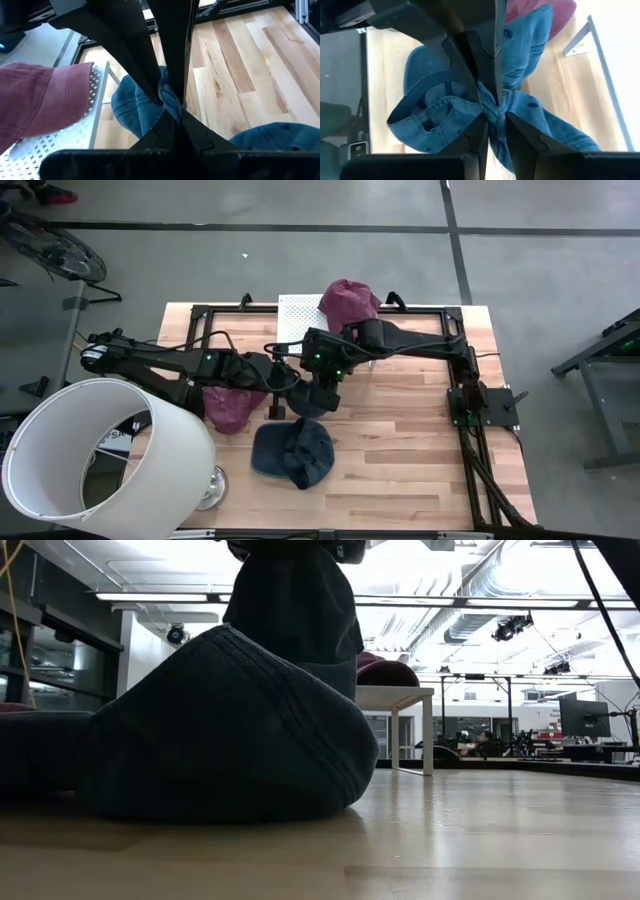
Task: Pick & Place hat
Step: Put the top black cap on the shelf
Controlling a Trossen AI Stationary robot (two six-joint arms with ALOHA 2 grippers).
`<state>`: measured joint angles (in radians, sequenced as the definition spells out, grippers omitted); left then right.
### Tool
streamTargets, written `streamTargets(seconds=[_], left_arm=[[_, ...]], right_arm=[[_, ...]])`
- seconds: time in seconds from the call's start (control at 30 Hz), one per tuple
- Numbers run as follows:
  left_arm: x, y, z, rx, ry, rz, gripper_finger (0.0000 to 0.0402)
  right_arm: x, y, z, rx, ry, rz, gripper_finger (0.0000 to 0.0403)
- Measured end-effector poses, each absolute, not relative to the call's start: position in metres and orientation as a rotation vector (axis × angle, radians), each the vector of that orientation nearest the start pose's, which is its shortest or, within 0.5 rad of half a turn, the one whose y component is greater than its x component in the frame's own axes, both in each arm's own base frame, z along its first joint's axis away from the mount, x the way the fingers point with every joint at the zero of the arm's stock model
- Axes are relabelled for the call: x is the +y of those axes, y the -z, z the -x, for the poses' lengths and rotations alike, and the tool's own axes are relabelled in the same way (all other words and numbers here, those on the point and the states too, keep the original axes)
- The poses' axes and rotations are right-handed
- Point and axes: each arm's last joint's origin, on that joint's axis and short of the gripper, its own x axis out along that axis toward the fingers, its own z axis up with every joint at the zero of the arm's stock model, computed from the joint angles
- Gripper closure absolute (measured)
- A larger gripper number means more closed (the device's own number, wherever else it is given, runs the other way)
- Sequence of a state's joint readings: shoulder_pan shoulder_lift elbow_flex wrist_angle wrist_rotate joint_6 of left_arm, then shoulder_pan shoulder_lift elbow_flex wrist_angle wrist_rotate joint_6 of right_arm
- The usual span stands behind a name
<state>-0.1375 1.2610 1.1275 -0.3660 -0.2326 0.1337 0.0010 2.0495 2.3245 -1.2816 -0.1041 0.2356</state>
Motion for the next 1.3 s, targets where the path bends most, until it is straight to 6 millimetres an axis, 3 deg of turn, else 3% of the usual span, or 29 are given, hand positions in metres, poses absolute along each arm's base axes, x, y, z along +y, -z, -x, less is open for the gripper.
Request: streamTargets(seconds=[0.33,0.9,1.3], left_arm=[[-0.031,-0.337,-0.273,0.487,-0.067,-0.213,0.0399],[-0.031,-0.346,-0.276,0.39,-0.086,-0.179,0.0399],[-0.021,-0.401,-0.267,0.337,-0.174,-0.236,0.0399]], right_arm=[[0.004,-0.39,-0.405,0.997,0.007,-0.274,0.0347],[-0.001,-0.45,-0.352,0.822,0.099,-0.222,0.0346],[-0.003,-0.477,-0.318,0.744,0.173,-0.17,0.0345]])
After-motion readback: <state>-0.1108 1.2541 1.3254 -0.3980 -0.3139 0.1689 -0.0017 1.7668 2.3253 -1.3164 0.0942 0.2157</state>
